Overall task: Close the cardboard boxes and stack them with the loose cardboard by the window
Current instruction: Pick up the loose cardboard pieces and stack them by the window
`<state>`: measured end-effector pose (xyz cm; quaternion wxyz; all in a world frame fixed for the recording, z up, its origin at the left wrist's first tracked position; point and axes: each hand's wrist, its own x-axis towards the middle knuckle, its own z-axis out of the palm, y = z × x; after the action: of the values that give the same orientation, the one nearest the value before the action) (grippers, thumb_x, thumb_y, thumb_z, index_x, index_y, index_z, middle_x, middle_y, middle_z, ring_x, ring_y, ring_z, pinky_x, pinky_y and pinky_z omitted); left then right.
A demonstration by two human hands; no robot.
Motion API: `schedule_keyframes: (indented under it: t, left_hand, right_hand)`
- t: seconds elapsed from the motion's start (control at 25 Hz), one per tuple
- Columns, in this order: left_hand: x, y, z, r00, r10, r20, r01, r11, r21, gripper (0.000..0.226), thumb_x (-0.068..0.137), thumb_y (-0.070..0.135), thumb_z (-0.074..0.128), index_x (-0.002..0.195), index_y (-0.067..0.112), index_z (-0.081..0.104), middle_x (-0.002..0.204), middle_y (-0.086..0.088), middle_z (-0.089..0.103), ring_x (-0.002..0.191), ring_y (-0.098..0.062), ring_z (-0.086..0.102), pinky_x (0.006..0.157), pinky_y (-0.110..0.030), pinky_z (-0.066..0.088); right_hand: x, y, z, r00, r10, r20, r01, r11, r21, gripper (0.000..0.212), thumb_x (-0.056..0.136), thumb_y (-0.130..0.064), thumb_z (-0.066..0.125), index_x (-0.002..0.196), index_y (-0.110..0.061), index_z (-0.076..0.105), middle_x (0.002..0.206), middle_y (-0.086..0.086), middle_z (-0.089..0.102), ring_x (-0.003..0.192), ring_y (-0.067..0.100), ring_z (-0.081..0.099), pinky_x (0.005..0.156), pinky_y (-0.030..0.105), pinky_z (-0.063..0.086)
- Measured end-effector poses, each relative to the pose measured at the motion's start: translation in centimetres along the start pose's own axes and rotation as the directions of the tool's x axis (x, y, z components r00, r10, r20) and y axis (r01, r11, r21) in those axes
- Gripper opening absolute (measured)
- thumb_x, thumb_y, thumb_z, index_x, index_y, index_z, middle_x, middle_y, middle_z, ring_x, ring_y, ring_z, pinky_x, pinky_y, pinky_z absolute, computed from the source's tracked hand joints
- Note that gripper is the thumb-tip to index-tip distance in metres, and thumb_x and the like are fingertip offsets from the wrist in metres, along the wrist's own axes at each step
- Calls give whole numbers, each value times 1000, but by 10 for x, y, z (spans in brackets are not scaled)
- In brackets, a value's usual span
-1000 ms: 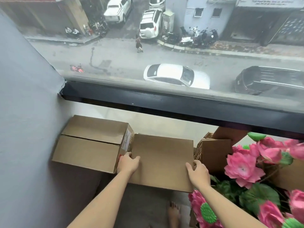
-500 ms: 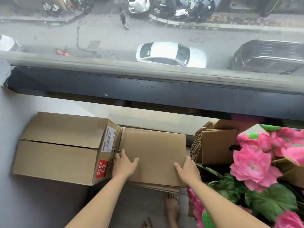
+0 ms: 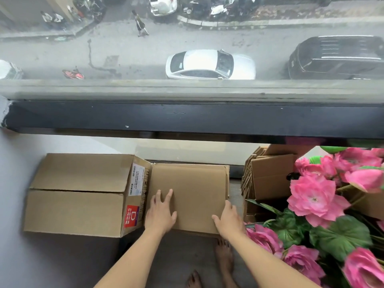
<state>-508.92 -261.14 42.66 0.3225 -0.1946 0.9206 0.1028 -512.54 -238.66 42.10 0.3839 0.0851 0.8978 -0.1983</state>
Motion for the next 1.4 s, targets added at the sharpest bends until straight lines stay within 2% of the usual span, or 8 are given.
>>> schedule_keyframes:
  t: [0.28, 0.48, 0.64, 0.8, 0.92, 1.08, 1.24, 1.4]
  left_hand:
    - [-26, 8, -31, 992, 126, 0, -123, 975, 186, 73, 98, 50, 47, 160, 27, 15, 156, -10, 35, 140, -29, 38, 110, -44, 38]
    - [-79, 18, -74, 940, 340, 16, -328, 893, 309, 65, 96, 53, 44, 154, 26, 31, 143, -8, 48, 132, -29, 43, 105, -43, 37]
    - [-126, 26, -94, 872, 470, 136, -480, 767, 426, 57, 96, 52, 48, 142, 20, 46, 138, -9, 55, 128, -30, 49, 102, -43, 42]
    - [-195, 90, -74, 698, 634, 333, -713, 572, 407, 47, 94, 53, 49, 122, 17, 59, 127, -10, 64, 117, -32, 59, 94, -39, 49]
    - [-262, 139, -31, 510, 725, 463, -856, 373, 359, 48, 95, 53, 48, 121, 14, 60, 126, -11, 64, 117, -32, 60, 93, -38, 50]
    - [-340, 166, 30, 362, 682, 636, -905, 94, 414, 53, 91, 59, 52, 123, 18, 62, 122, -10, 68, 115, -31, 63, 91, -38, 51]
    - [-434, 175, 101, 272, 613, 742, -890, -133, 437, 59, 92, 60, 46, 131, 18, 59, 132, -10, 62, 122, -30, 59, 100, -39, 49]
    - [-523, 170, 170, 226, 607, 762, -882, -205, 424, 66, 92, 63, 47, 140, 19, 52, 140, -7, 58, 128, -27, 55, 103, -35, 46]
  right_hand:
    - [-48, 17, -36, 995, 33, -98, -51, 981, -187, 52, 96, -49, 53, 135, -16, 41, 134, 10, 48, 124, 30, 51, 97, 40, 46]
    - [-130, 16, -58, 969, 84, -234, -114, 986, -120, 55, 96, -49, 52, 137, -13, 42, 134, 13, 48, 125, 32, 50, 96, 42, 45]
    - [-209, 30, -60, 940, 147, -308, -147, 989, 21, 55, 95, -49, 53, 137, -14, 45, 135, 12, 48, 127, 32, 48, 99, 41, 42]
    - [-296, 78, -33, 901, 314, -299, -259, 943, 208, 55, 95, -49, 54, 137, -14, 49, 137, 13, 50, 126, 34, 51, 99, 42, 44]
    - [-366, 130, 20, 796, 545, -262, -408, 804, 433, 49, 94, -48, 54, 131, -15, 54, 132, 12, 56, 122, 33, 56, 95, 38, 45]
    - [-464, 183, 95, 628, 768, -129, -515, 534, 671, 46, 95, -48, 53, 128, -16, 55, 131, 9, 58, 119, 29, 57, 94, 34, 47]
    - [-553, 228, 174, 464, 886, 21, -527, 257, 810, 48, 94, -48, 54, 127, -14, 57, 129, 9, 60, 116, 28, 60, 92, 33, 50]
    - [-618, 263, 236, 410, 910, 62, -464, 150, 873, 48, 94, -48, 54, 126, -12, 58, 129, 11, 61, 116, 28, 60, 91, 32, 48]
